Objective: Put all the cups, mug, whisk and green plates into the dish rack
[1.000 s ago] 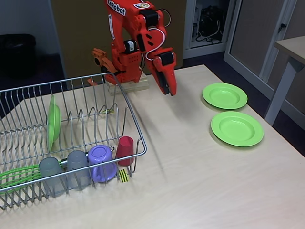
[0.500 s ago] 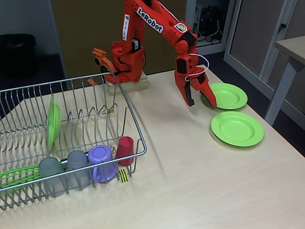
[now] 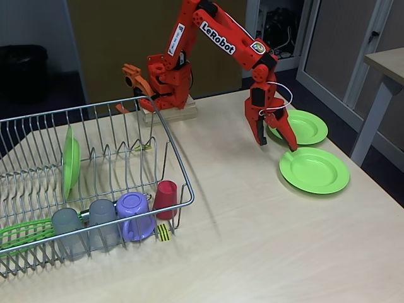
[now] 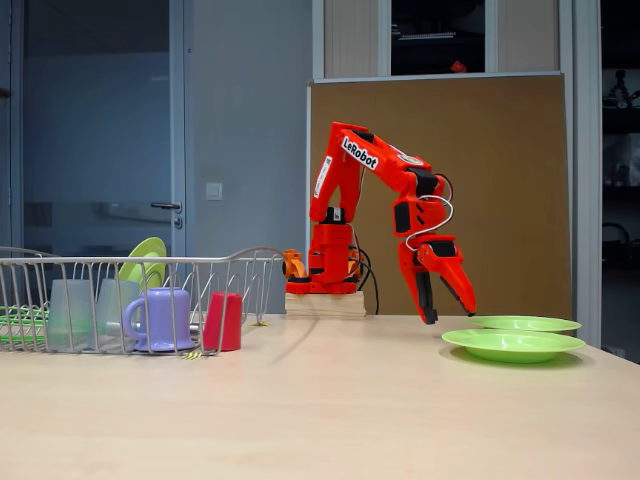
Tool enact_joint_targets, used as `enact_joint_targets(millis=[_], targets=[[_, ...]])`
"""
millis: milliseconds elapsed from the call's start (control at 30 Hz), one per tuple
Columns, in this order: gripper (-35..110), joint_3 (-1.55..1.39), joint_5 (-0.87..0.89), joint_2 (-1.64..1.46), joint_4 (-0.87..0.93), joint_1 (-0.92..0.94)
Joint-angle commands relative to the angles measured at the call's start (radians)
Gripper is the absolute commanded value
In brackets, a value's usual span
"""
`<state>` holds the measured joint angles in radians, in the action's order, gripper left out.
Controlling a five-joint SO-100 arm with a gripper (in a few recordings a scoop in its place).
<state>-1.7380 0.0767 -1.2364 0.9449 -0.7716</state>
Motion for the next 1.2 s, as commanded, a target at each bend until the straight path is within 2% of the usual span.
enact_joint_targets(millis=[0, 533, 667, 1167], targets=[[43, 0.091, 0.025, 0.028, 0.06, -0.026], [42, 0.354, 0.156, 0.325, 0.132, -0.017], [35, 0.376, 0.236, 0.385, 0.133, 0.002], [10, 0.348, 0.314, 0.618, -0.014, 0.112]])
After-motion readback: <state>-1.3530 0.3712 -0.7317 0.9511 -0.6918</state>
